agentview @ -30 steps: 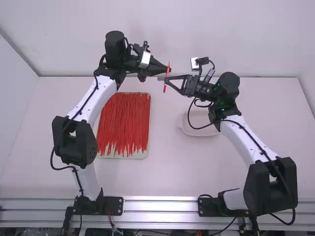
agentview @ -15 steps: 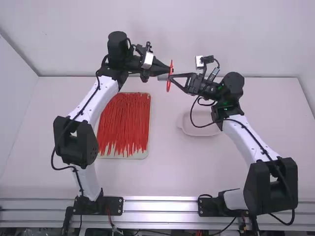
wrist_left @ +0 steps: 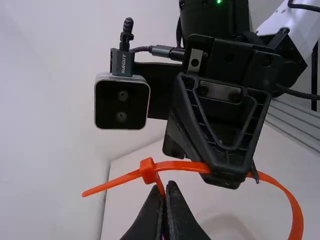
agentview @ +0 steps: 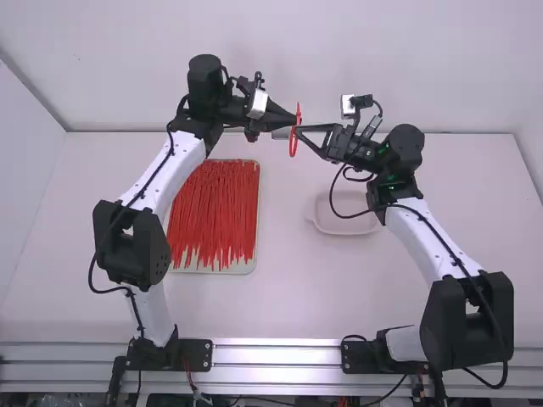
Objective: Fasten the cable tie
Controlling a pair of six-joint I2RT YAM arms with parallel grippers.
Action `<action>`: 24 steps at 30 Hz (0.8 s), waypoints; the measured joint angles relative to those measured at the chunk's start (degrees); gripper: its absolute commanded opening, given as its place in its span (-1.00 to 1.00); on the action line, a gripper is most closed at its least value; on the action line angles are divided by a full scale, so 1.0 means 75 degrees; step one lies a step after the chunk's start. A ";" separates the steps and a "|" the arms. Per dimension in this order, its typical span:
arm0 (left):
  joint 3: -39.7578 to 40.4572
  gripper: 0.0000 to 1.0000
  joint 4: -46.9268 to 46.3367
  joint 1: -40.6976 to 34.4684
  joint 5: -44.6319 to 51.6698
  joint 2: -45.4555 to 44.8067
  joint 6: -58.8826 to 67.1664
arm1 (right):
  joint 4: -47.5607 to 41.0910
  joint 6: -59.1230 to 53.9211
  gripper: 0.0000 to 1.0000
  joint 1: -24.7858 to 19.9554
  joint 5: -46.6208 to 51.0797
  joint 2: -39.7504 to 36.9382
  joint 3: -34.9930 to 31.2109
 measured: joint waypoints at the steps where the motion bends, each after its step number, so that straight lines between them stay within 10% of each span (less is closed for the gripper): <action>1: 0.0000 -0.97 -0.0012 0.0003 0.0000 0.0000 0.0000 | 0.0003 0.0000 -1.00 0.0000 0.0012 0.0000 -0.0003; 24: -0.0015 -0.97 0.0012 -0.0239 -0.0172 0.0000 0.0119 | 0.0154 0.0160 -0.91 -0.0207 0.0233 0.0000 0.0000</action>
